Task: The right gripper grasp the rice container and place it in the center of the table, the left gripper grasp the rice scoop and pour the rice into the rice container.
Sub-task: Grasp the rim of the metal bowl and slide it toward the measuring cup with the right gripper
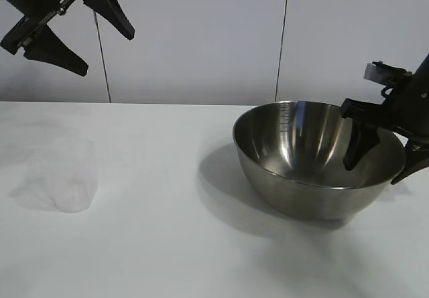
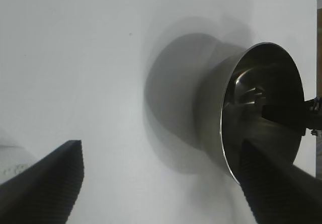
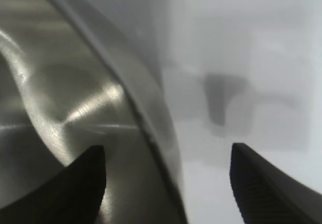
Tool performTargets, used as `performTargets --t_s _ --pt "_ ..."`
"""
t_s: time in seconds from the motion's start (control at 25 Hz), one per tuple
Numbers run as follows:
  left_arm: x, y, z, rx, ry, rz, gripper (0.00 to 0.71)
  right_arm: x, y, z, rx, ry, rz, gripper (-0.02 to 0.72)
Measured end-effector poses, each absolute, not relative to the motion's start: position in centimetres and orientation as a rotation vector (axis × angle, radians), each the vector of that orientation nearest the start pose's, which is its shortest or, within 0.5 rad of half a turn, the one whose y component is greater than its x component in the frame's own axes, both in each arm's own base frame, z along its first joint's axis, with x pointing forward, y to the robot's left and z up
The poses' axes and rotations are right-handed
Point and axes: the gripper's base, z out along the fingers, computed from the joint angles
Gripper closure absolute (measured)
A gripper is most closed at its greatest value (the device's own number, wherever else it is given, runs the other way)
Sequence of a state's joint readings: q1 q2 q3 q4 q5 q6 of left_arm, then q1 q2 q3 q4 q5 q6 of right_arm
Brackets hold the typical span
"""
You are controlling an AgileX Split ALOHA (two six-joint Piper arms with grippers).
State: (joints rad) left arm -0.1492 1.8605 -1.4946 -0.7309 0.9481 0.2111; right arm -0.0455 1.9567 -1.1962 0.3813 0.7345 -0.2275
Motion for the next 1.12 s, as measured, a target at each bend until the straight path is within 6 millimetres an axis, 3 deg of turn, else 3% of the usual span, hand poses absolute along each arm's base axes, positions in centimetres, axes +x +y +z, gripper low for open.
performTargets --t_s 0.24,0.32,0.84,1.0,1.12 --pt "38.9 -10.8 26.7 0.034 2.653 -0.901 0.107 37.0 0.4 14.4 0.119 2.924 0.338 0.626" --pt "38.9 -10.8 26.7 0.034 2.653 -0.901 0.107 37.0 0.4 14.4 0.119 2.924 0.337 0.671" --pt "38.9 -10.8 26.7 0.035 2.654 -0.901 0.107 37.0 1.6 14.7 0.13 2.887 0.544 0.694" --pt "38.8 -10.9 26.7 0.036 2.657 -0.903 0.107 37.0 1.7 15.7 0.114 2.861 0.545 0.694" --pt "38.8 -10.9 26.7 0.037 2.657 -0.903 0.107 36.8 3.2 16.4 0.054 2.846 0.546 0.694"
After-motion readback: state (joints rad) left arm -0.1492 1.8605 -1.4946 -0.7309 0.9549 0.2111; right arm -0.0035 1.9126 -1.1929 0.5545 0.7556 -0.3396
